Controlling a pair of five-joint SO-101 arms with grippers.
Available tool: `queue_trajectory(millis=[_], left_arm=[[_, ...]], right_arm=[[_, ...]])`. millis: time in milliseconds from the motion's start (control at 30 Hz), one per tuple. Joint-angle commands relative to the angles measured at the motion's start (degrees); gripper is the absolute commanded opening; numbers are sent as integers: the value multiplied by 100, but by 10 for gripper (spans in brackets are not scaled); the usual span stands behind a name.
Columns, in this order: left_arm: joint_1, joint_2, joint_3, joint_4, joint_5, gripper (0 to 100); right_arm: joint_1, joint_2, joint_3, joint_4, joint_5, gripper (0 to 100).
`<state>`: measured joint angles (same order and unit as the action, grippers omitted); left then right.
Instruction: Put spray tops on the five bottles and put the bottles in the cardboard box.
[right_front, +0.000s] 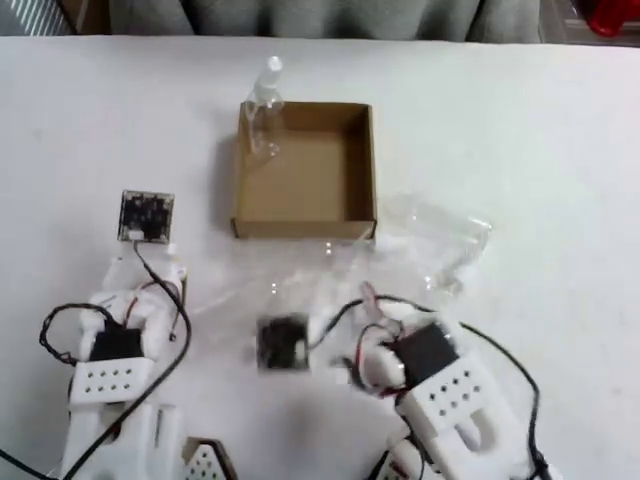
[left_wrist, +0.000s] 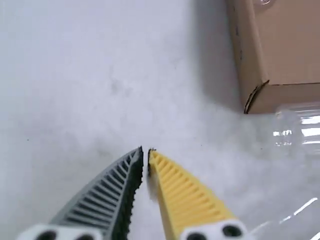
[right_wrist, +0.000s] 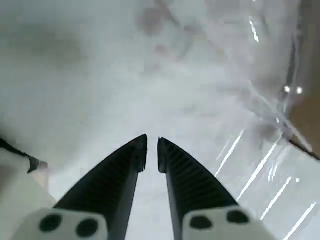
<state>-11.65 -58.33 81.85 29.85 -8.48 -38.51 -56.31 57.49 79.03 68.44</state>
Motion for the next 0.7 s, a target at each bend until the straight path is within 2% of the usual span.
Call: queue_trajectory(millis=[0,167,367,667], left_arm=[[-75,-163,-185,18,-62,23],[-84,-163,-193,18,-62,23],[-84,-163,-193,9,-70,24],[-84,-163,-193,9,-484,23]], right_arm=[[-295,497,-114,-268,747,39],[-365,1464,-457,-971,791,149],[-549,2774,-1029,-1244,1108,147],[-708,3653,-1653,-1473,1099,149]])
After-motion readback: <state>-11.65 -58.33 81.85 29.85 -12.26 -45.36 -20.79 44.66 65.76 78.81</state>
